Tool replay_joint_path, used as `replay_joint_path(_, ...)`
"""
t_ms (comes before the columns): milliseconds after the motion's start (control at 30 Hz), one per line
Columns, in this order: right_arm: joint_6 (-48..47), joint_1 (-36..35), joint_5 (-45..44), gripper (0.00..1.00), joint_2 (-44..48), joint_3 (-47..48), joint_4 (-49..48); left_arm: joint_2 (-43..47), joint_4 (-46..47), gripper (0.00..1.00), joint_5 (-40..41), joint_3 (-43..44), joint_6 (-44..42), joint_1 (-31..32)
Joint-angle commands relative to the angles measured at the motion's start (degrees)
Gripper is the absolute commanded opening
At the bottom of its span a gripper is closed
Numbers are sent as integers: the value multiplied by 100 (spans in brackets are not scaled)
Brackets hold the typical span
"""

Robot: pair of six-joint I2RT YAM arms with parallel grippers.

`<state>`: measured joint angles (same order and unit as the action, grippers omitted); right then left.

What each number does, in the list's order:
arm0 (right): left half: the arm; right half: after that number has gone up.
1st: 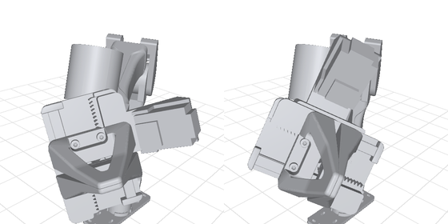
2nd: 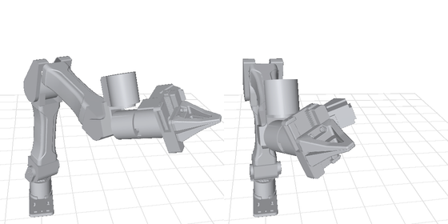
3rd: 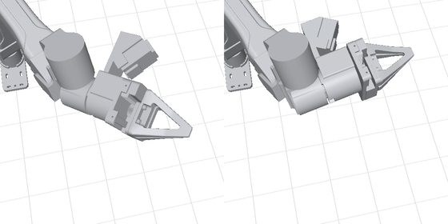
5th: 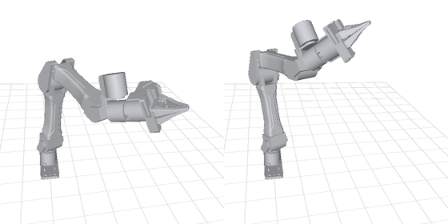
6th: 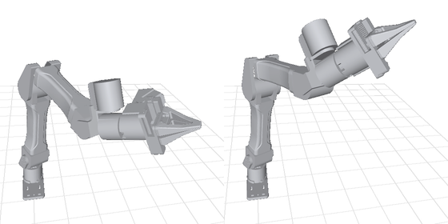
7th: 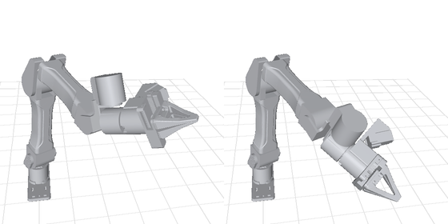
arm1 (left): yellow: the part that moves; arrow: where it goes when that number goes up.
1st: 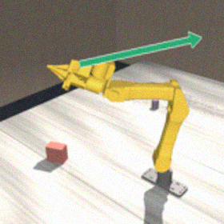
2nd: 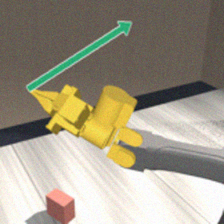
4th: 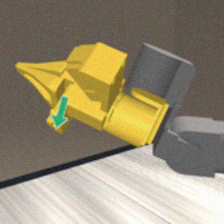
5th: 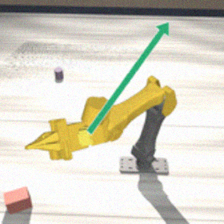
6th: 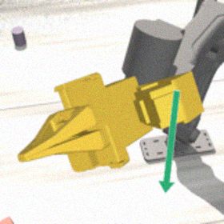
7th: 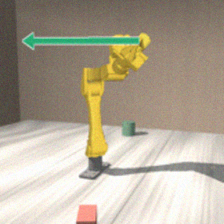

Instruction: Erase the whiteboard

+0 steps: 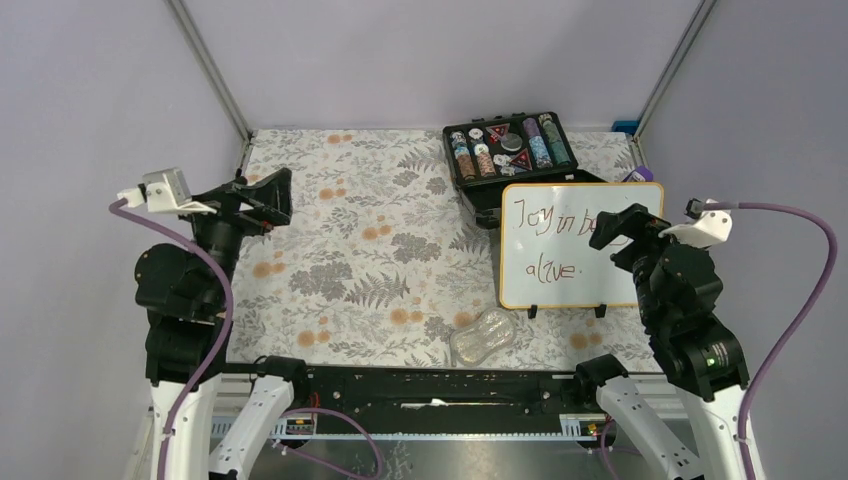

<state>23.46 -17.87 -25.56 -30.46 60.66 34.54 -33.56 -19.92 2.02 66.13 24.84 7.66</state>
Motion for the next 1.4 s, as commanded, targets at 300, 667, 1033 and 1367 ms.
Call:
replay_joint_path(300, 290, 17, 1511, 100, 156, -517, -368, -775, -116, 99, -1788, -624, -289, -28)
replay_joint_path(667, 1359, -41, 5935, 100, -929, -1570, -1623, -1151, -223, 99, -1816, -1379, -777, -19)
replay_joint_path(1033, 2648, -2286, 3317, 100, -1904, -2034, -1400, -1169, 134, 99, -1663, -2012, -734, -28)
replay_joint_path(1367, 5730, -4102, 682, 89, -3296, -1898, 135, -1037, 94, 99, -1660, -2108, -754, -15)
